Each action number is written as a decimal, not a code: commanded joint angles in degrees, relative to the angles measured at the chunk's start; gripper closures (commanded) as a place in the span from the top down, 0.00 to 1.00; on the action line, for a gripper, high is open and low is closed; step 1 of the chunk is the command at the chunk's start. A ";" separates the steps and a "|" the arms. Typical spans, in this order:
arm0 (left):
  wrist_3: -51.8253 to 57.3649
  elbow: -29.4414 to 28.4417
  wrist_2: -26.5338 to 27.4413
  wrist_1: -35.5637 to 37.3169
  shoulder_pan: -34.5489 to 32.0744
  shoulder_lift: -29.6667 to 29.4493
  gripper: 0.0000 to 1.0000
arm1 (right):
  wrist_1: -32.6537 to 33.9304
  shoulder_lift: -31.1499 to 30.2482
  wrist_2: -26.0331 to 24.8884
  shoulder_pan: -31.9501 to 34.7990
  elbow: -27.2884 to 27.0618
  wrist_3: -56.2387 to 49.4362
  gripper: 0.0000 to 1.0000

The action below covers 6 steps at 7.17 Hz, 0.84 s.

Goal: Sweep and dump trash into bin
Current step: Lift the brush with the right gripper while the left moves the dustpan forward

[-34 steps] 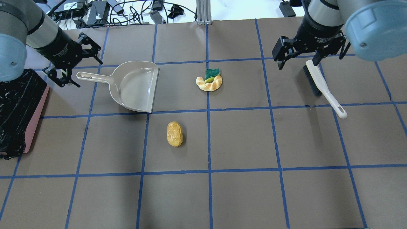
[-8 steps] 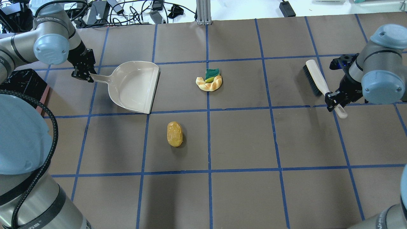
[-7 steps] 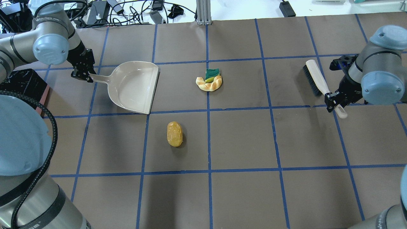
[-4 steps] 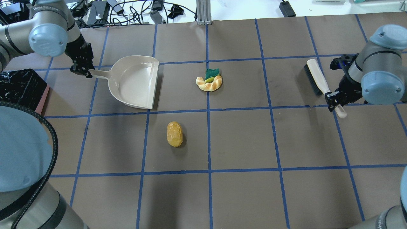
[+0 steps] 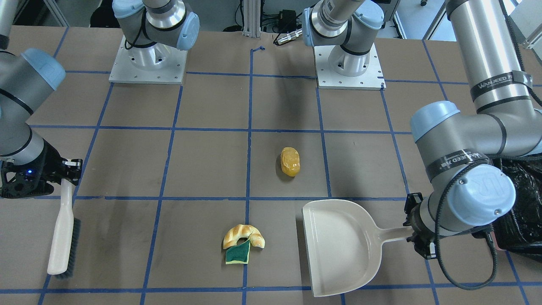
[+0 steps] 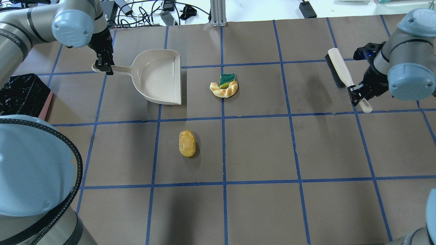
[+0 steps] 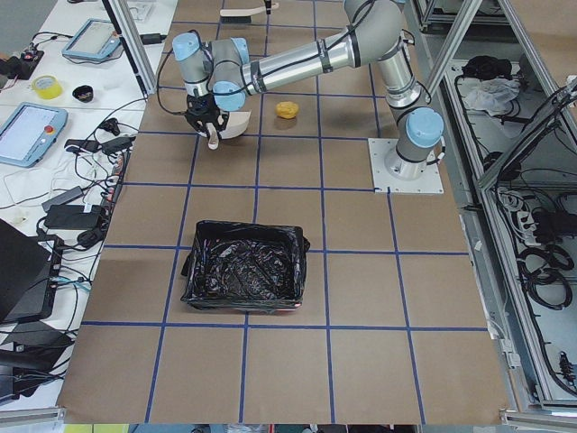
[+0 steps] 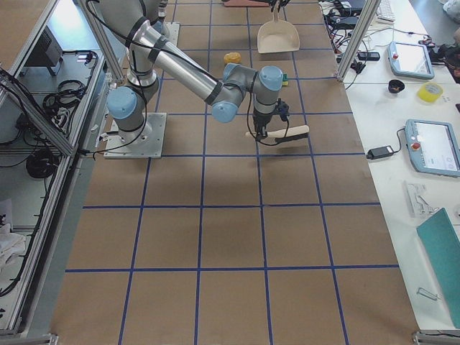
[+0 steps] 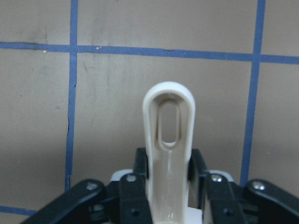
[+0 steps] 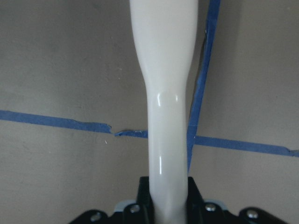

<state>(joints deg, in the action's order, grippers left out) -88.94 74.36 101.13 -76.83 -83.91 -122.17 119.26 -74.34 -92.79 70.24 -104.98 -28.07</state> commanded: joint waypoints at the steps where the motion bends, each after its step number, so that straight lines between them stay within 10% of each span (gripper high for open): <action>1: -3.70 0.17 0.90 1.41 -2.65 -0.69 0.00 | -5.07 -0.02 -1.08 5.48 3.10 9.03 0.00; 6: -8.71 0.26 1.61 2.21 -5.74 -1.84 0.00 | -9.05 3.05 0.76 20.26 7.06 32.05 0.00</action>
<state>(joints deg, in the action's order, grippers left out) -97.08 74.61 102.90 -74.65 -89.20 -123.97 110.20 -72.11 -92.82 86.98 -98.76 -2.73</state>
